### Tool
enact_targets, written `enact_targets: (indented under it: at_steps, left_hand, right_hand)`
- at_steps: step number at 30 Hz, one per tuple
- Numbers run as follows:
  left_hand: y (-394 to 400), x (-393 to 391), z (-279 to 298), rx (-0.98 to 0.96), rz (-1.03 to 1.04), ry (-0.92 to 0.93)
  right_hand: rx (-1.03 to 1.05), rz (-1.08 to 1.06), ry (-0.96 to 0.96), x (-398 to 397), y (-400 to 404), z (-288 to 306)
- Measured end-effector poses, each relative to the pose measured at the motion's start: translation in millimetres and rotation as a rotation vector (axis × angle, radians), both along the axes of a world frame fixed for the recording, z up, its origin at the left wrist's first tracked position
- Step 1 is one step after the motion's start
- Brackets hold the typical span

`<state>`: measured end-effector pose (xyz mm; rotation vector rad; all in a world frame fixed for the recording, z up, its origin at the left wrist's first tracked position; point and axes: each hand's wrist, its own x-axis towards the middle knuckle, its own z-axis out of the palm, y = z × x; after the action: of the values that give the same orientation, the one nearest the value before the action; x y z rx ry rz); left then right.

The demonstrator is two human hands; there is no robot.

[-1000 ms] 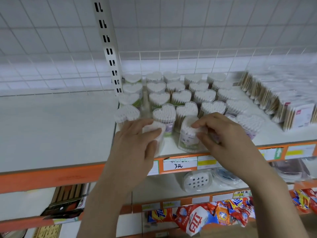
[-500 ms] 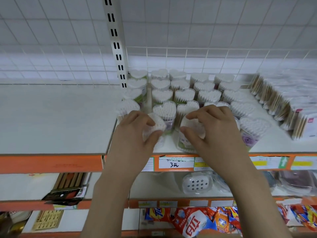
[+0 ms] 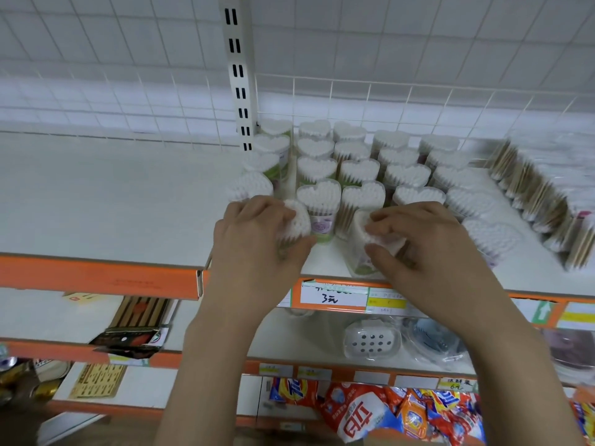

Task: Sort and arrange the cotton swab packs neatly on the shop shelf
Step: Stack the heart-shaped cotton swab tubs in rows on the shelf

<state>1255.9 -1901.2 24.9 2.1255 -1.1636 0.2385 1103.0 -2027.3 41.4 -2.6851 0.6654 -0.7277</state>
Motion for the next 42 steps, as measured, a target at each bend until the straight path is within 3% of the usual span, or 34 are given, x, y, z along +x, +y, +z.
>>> enact_targets:
  at_steps: [7, 19, 23, 30, 42]
  left_hand:
    - [-10.6, 0.0, -2.2, 0.0, 0.074, -0.014]
    - [-1.6, -2.9, -10.5, 0.118, -0.015, -0.068]
    - [2.2, -4.4, -7.3, 0.06, -0.008, -0.078]
    - [18.5, -5.9, -1.6, -0.116, -0.027, 0.048]
    - [7.6, -13.1, -14.7, -0.224, -0.163, 0.403]
  right_hand:
    - [-0.011, 0.017, -0.033, 3.3, 1.4, -3.0]
    - [0.009, 0.089, -0.047, 0.7, -2.7, -4.5]
    - [-0.012, 0.077, -0.03, -1.8, -4.3, -5.7]
    - [0.007, 0.062, -0.035, -5.0, -5.0, -5.5]
    - [0.017, 0.057, -0.011, -5.4, -3.0, -3.9]
